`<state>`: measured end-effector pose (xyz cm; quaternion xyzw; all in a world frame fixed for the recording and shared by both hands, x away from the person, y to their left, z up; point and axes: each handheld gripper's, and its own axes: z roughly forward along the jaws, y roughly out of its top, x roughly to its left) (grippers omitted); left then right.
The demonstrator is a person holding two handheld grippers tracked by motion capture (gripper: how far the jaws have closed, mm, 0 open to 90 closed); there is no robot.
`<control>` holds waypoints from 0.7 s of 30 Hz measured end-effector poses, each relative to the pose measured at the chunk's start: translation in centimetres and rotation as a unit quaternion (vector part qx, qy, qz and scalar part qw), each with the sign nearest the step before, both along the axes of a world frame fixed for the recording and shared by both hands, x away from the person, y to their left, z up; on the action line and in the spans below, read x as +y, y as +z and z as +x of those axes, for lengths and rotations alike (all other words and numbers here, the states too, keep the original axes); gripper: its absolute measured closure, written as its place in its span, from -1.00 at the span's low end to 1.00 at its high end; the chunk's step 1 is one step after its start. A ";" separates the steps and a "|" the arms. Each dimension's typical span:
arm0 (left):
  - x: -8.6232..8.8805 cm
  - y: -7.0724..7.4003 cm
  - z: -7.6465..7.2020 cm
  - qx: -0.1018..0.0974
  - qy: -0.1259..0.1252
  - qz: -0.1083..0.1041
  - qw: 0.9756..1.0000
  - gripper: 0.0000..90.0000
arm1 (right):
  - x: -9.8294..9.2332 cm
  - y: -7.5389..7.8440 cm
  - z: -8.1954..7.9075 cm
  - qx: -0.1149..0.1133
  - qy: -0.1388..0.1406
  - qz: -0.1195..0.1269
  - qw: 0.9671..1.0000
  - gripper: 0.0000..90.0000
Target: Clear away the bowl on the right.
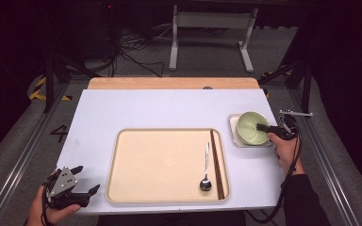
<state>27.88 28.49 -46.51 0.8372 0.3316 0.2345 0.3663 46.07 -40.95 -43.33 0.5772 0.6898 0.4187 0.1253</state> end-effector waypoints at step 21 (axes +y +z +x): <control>-0.1 0.0 0.1 0.001 0.001 0.003 1.000 -0.67 | -0.7 1.7 -1.3 -0.052 -0.030 -0.016 0.998 0.82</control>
